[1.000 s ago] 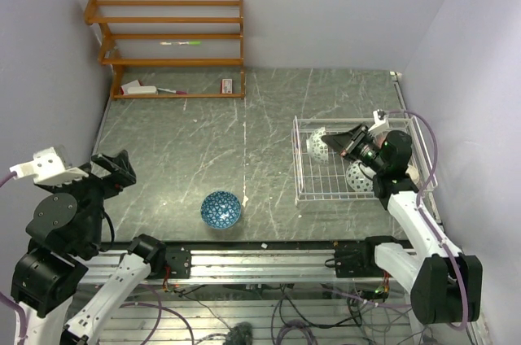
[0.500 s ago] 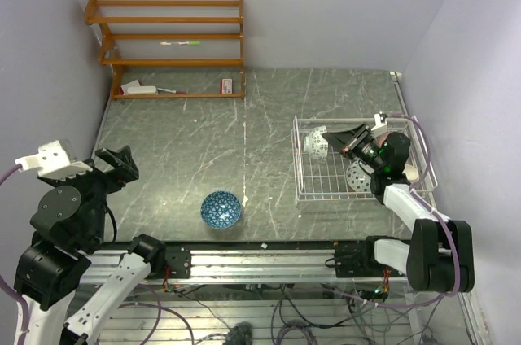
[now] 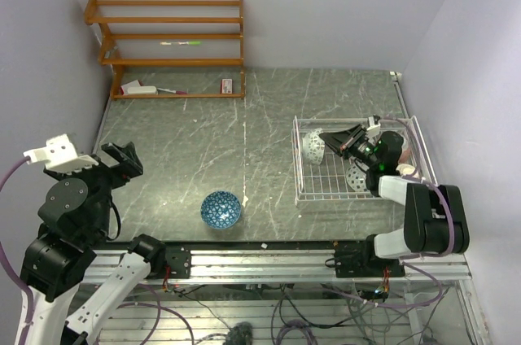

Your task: Load the bowls into the dish rack

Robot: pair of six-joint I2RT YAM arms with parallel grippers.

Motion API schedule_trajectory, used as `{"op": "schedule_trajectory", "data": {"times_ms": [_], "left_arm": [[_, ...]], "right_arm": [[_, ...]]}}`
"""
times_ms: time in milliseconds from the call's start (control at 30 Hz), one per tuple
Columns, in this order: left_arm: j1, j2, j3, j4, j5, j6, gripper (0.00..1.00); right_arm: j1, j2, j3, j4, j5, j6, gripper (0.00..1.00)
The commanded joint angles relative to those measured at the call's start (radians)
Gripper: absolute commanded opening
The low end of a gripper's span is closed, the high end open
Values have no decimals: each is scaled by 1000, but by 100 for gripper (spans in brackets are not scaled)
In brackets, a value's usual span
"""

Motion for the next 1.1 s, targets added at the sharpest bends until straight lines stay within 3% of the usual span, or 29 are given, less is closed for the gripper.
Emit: {"op": "schedule_trajectory", "data": {"times_ms": [0, 100, 200, 333, 467, 700, 1067], "left_arm": [[7, 12, -10, 42, 5, 13, 99], [7, 11, -13, 44, 0, 13, 99], [7, 11, -13, 42, -2, 13, 99], [7, 13, -17, 45, 0, 13, 99], [7, 11, -28, 53, 7, 8, 99], [7, 7, -33, 48, 11, 4, 99], [7, 1, -46, 54, 12, -2, 99]], "right_arm": [[-13, 66, -2, 181, -43, 68, 0], [-20, 77, -4, 130, -24, 36, 0], [-26, 37, 11, -35, 32, -60, 0], [-31, -50, 67, -323, 147, -211, 8], [-35, -91, 119, -506, 244, -306, 15], [-42, -32, 120, -539, 230, -338, 23], [-43, -82, 122, -617, 279, -390, 29]]}}
